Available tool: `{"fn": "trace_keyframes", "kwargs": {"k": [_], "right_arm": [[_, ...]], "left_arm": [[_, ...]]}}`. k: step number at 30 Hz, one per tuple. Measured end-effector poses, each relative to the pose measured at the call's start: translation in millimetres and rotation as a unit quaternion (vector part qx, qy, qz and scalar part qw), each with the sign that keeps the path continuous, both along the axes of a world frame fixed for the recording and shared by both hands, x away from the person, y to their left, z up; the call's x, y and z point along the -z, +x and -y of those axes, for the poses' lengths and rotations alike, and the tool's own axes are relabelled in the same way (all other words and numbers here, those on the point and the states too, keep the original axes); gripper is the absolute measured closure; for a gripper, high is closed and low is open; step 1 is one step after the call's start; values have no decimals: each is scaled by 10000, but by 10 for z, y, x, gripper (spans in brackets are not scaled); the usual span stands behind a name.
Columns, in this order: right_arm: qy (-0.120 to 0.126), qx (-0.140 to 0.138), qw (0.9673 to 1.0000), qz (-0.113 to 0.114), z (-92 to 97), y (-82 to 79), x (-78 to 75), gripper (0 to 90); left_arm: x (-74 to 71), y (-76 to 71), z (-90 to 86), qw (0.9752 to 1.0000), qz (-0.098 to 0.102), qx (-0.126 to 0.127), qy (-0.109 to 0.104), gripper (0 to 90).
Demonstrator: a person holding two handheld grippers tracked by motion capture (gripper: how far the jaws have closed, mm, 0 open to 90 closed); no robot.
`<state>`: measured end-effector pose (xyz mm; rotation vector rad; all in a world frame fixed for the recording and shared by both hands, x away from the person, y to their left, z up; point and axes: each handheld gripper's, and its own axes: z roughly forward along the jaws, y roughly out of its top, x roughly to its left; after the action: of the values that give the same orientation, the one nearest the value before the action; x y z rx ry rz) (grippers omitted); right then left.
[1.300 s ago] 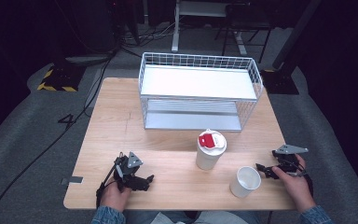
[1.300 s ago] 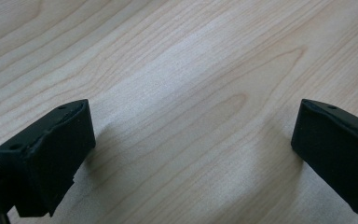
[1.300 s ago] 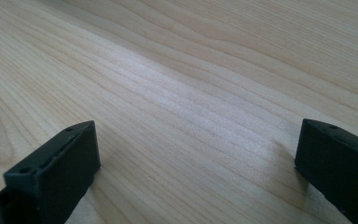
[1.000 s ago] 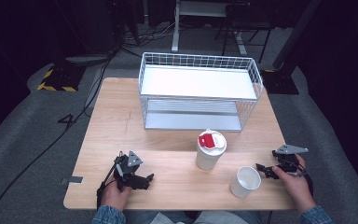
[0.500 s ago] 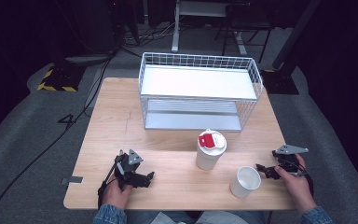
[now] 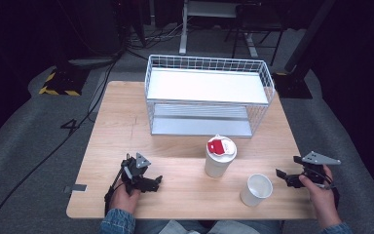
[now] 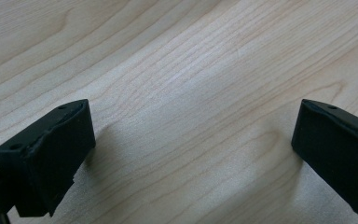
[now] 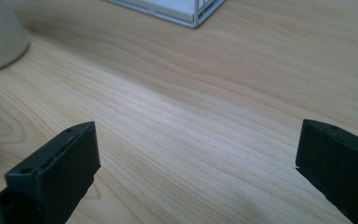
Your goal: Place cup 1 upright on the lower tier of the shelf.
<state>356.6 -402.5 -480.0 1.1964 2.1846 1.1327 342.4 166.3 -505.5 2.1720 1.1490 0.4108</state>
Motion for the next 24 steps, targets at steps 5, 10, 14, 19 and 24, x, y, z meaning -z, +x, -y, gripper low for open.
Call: {"fn": "trace_keyframes", "kwargs": {"k": [5,10,14,19,24], "right_arm": [[197,-54,9996,192,54,-124,-102,1],[346,-111,9990,262,70,-216,-163,4],[404,-210,9982,384,47,-305,-217,4],[426,-383,9976,384,40,-410,-298,5],[460,-516,9969,383,19,-523,-368,9]], "left_arm": [[0,0,0,10000,1,0,2,0],[0,0,-1,10000,2,-2,4,0],[0,-1,0,10000,0,-4,0,0],[0,0,-1,10000,2,-2,2,0],[0,-1,0,10000,-1,-6,-2,0]]}}
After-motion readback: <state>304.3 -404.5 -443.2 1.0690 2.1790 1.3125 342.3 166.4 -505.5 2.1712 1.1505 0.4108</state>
